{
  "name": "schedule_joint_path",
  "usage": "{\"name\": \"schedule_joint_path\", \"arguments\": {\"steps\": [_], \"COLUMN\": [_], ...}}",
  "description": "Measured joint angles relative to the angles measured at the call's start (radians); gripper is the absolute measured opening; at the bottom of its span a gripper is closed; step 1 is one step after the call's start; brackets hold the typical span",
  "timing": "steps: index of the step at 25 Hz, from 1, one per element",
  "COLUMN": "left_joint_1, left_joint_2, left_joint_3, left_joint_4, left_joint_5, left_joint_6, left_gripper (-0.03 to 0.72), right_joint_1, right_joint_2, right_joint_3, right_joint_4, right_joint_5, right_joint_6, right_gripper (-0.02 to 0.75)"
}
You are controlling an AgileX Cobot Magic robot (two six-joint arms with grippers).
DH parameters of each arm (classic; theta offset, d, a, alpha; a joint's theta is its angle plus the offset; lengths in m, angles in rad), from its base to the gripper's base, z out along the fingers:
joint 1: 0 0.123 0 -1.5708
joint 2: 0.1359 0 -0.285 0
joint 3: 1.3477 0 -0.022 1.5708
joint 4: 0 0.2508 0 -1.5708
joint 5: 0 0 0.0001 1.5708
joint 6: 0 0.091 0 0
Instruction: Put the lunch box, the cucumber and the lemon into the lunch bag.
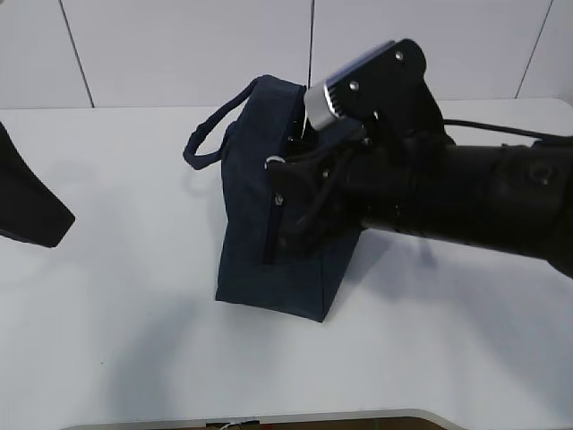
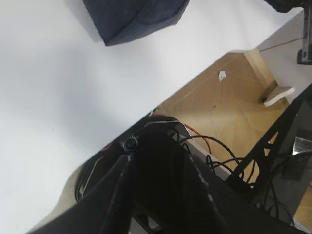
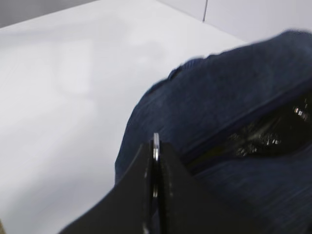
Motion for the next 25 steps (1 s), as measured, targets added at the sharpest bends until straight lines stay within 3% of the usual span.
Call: {"name": "schedule_joint_path", "arguments": {"steps": [8,16,25], "left_joint_1": [0.000,0.000,0.000], "left_joint_2": [0.046,0.108,0.193], "left_joint_3": [0.050,0.181,0.189], "left_joint_4": [-0.020,-0.120,-0.337], "left_joint_5": [-0.141,-0.369,-0.516], "left_joint_6": [0.068,0.267,0.566], "left_gripper": [0.242,0.249,0.385], "right_joint_1": [0.000,0.000,0.000], "right_joint_2": [0.000,0.000,0.000], "right_joint_3": [-0.141,-0.189,-0.189], "right_joint_4": [-0.016,-0.024,-0.024], "right_joint_5": [0.161,0.243,0.254], "right_joint_6": [0.000,0.020,0.128], "right_gripper": [0.005,0.005,0.005]}}
